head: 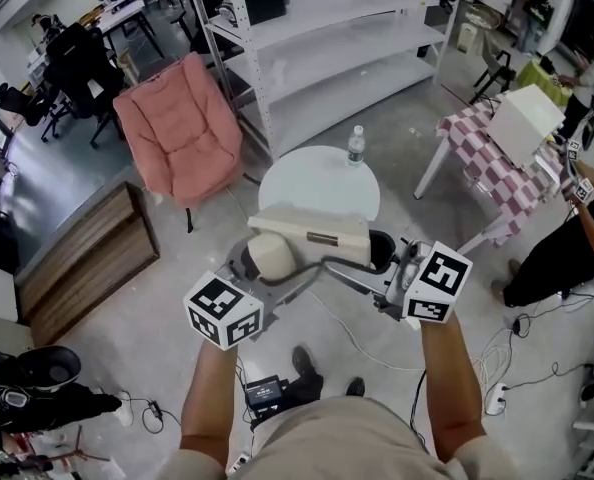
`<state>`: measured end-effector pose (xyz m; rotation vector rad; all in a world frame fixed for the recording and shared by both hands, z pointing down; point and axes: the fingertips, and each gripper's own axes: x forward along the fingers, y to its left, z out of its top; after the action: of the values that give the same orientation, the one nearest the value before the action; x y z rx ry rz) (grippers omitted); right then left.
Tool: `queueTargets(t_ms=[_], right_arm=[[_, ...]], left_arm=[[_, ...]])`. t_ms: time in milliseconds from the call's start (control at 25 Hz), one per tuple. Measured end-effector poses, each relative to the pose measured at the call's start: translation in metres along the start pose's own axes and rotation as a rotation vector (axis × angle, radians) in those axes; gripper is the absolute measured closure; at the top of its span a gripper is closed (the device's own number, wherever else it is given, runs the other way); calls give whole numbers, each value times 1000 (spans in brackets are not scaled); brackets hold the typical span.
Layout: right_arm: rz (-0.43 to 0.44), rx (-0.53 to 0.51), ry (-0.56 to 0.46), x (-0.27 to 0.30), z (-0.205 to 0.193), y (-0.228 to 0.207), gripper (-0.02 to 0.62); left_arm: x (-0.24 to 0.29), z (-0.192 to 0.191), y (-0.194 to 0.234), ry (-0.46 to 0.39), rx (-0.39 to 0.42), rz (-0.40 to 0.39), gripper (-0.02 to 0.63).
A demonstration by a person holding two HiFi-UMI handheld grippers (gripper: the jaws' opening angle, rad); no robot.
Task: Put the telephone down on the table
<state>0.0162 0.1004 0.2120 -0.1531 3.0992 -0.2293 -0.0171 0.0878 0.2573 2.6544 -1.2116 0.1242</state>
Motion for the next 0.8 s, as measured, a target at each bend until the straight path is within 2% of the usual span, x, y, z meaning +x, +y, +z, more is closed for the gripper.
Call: queueTargets(t_ms=[520, 800], right_arm=[[-72, 5, -14, 54, -1, -47, 390], [-79, 20, -18, 64, -4, -69, 390]], left_arm=[[9, 6, 71, 16, 10, -71, 224], [20, 6, 92, 31, 7, -79, 224]])
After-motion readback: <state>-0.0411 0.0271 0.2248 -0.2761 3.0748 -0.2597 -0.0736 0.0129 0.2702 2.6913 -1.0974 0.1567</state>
